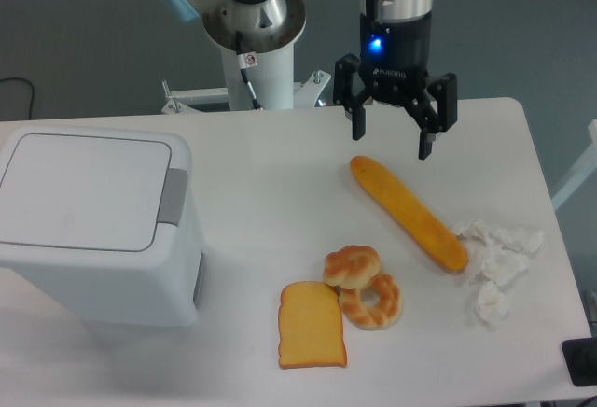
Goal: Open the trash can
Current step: 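Lower the open gripper from above the yellow bread loaf, then move the open gripper toward the white trash can's lid edge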
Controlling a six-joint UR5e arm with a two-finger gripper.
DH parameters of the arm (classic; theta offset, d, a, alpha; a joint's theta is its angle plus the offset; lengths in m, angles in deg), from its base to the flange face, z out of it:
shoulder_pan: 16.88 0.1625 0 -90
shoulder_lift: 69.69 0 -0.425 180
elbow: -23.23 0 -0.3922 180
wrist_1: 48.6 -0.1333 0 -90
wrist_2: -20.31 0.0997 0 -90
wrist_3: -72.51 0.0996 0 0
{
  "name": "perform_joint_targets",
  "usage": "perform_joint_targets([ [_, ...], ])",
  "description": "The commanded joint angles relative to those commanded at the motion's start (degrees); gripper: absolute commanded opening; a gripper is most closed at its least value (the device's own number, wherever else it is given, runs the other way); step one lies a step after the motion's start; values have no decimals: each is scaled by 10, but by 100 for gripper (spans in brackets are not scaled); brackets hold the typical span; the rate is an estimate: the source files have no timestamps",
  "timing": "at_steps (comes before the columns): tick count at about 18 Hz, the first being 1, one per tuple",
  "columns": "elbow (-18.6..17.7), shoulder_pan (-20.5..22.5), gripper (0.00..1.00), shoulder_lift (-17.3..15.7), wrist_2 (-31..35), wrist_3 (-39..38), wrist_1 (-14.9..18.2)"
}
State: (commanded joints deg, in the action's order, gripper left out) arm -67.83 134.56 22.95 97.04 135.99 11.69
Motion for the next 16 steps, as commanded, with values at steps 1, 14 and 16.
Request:
perform_joint_targets([
  [1,0,0,100,0,-1,-21,-2],
  [14,7,-39,100,12,-39,-210,0],
  [16,11,-41,100,13,-29,-213,-1],
])
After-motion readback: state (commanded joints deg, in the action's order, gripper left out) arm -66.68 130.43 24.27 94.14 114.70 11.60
